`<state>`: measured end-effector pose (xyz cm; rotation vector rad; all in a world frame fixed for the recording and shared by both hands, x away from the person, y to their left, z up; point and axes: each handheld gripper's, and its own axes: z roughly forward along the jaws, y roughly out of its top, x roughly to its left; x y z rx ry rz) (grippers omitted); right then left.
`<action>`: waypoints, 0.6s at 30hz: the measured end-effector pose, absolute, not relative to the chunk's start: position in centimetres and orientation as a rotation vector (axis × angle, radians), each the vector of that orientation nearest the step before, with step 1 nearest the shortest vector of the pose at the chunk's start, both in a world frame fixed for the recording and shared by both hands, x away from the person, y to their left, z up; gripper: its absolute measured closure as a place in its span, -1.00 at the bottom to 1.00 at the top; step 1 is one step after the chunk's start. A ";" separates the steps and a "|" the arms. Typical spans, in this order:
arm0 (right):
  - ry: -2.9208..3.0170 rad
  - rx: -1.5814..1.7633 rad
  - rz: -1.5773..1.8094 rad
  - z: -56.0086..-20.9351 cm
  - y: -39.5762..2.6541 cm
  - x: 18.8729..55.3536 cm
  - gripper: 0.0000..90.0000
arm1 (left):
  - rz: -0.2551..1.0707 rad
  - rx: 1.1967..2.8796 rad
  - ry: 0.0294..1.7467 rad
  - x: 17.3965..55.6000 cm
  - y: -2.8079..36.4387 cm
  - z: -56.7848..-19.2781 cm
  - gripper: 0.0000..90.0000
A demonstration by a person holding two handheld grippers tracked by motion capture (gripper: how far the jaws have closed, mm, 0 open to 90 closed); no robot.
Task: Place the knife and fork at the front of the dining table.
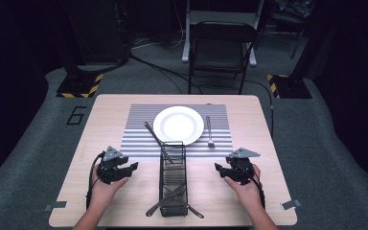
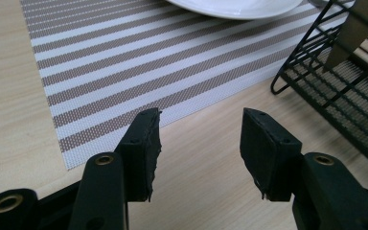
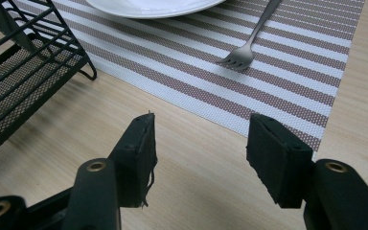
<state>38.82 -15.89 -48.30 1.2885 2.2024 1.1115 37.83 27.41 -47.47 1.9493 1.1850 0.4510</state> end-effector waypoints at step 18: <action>2.180 1.347 1.123 -48.6 -16.7 39.1 -0.04 | 0.407 1.966 1.052 37.9 24.3 -41.4 0.31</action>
